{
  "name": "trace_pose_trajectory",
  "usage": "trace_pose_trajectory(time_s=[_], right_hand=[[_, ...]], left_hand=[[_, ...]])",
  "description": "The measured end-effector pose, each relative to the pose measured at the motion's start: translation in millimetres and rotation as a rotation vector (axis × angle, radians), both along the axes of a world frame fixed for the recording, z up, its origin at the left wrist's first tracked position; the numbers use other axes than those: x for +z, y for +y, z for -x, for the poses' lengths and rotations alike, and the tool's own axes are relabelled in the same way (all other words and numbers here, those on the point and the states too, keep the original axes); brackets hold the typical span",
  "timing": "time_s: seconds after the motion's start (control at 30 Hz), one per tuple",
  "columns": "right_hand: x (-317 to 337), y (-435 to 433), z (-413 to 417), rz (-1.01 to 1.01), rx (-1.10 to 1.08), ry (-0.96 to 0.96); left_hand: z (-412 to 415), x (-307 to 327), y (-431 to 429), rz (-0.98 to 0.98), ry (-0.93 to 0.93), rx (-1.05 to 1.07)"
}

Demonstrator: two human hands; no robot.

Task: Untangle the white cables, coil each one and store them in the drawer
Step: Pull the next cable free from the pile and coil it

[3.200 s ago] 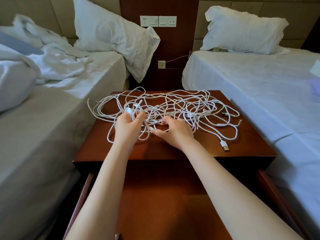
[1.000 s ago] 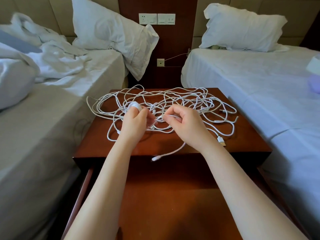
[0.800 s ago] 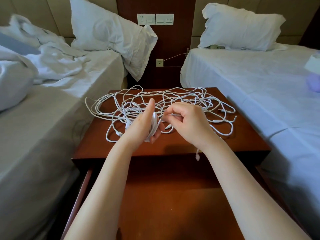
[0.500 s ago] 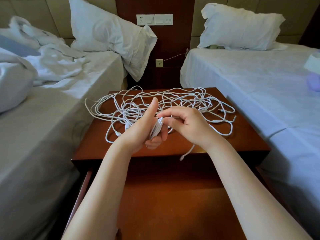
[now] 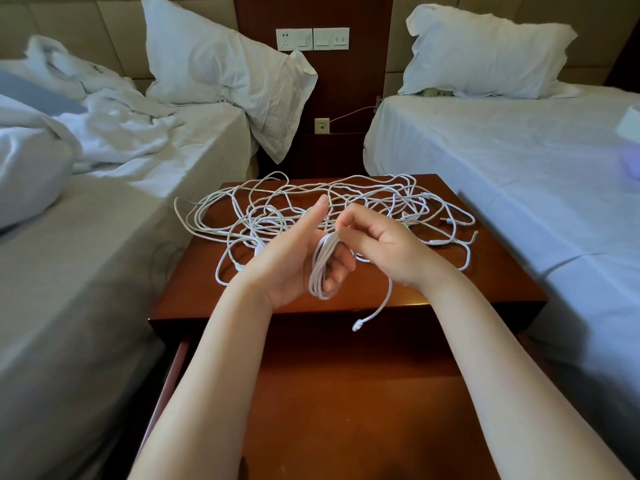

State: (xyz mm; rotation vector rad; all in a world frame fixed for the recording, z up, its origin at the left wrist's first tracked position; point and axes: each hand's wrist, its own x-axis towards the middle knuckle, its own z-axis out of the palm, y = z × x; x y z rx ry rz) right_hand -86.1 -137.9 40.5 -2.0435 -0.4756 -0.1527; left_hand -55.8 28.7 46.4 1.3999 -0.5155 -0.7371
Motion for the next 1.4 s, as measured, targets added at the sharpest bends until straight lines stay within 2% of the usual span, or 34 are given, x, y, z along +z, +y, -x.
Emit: trace_pose_trajectory(time_s=[0.07,0.17,0.27,0.4,0.47,0.53,0.7,0.83,1.0,1.07,1.13,1.27,1.33,1.4], right_hand=[[-1,-3,0,0.013,-0.011,-0.01],[-3,1,0,0.068,-0.075,-0.012],[-4,4,-1,0.001,-0.176,-0.032],[-7,5,-4,-0.211,-0.277,0.038],[-8,7,-6,-0.297,-0.311,0.073],[-8,11,-7,-0.352,-0.346,0.079],[-10,29,-5,-0.391,-0.425,0.068],[-11,37,-4,-0.401,-0.4,0.114],[-16,35,-4,0.024,-0.544,-0.118],[-14,36,-3,0.025,-0.552,-0.186],[-11,37,-2,0.01,-0.469,-0.239],[-13,45,2,0.075,-0.181,-0.044],[-19,47,1,0.075,-0.129,0.036],[-24,46,-2,0.04,-0.098,0.103]], left_hand=[[-4,-1,6,0.063,0.033,0.038],[-7,-4,13,0.068,-0.021,0.08],[-9,-7,8,0.158,-0.09,0.299],[-5,-17,-4,-0.051,-0.546,0.556],[-2,-21,-9,-0.091,-0.724,0.625],[-2,-25,-14,-0.112,-0.825,0.685],[1,-30,-27,-0.001,-0.762,0.907],[-6,-33,-22,-0.068,-0.75,0.976],[-13,-40,-11,-0.155,-0.868,0.999],[-15,-42,-9,-0.225,-0.878,1.023],[-17,-43,-6,-0.261,-0.881,1.078],[-24,-41,4,-0.213,-0.818,1.223],[-22,-36,3,-0.162,-0.782,1.233],[-22,-32,4,-0.066,-0.668,1.236]])
